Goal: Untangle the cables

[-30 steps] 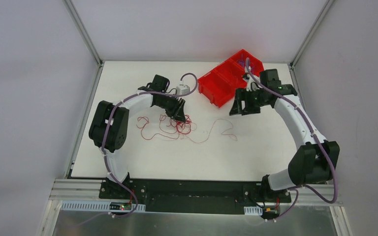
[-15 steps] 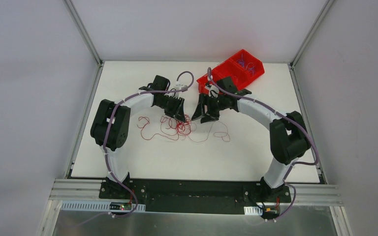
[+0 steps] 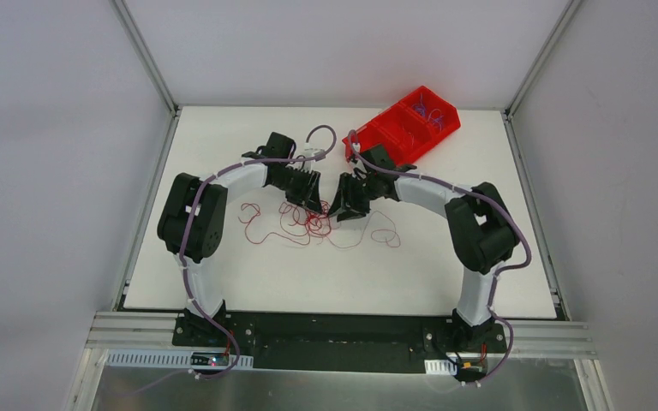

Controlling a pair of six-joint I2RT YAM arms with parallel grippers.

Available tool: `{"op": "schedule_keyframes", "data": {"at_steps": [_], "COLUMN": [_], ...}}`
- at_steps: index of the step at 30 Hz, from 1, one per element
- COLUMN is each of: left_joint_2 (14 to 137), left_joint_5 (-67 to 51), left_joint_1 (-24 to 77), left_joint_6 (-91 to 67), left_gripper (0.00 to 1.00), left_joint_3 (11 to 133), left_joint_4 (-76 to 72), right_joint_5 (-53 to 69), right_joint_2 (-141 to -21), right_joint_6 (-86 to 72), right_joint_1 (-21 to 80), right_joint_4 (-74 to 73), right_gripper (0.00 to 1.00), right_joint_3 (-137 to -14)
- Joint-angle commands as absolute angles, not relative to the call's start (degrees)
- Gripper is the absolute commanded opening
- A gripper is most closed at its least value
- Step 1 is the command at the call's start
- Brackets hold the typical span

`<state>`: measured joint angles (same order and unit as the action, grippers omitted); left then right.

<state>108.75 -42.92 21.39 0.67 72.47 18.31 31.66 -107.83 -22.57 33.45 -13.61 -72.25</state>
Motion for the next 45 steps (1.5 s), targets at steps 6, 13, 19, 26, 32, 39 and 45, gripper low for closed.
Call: {"op": "schedule_keyframes", "data": {"at_steps": [6,13,19,26,32,39,45], "left_joint_2": [106.15,103.71,102.93,102.59,104.19,105.29,106.15], "left_joint_5": [-42.86,-42.88,-40.15,-37.97,-36.53,-36.07,-36.34], "left_joint_1": [21.43,17.34,11.37,5.97,4.37,1.93,0.58], "left_joint_6": [0.18,-1.08,2.25,9.37,12.03,15.11,16.46], "left_gripper": [0.29,0.00,0.00,0.00,0.00,0.11,0.08], "left_joint_3": [69.48,66.57,66.90,68.25,70.29,71.35,71.66], "left_joint_4": [17.75,19.45,25.15,32.24,34.71,37.68,38.72], "right_joint_5": [34.34,31.26,27.77,25.54,23.47,21.17,22.31], "right_joint_2": [-108.12,-94.22,-84.05,-76.71,-77.16,-76.88,-77.51], "right_joint_6": [-18.49,-8.79,-0.52,9.64,12.66,15.23,18.37], "right_joint_1": [33.24,27.86,23.12,10.31,5.01,-3.49,-7.25], "right_joint_4": [-14.71,-24.52,-36.57,-47.37,-51.76,-53.39,-53.18], "right_gripper": [0.00,0.00,0.00,0.00,0.00,0.00,0.00], "right_joint_3": [-75.29,-73.43,-74.21,-72.48,-73.54,-73.68,-72.35]}}
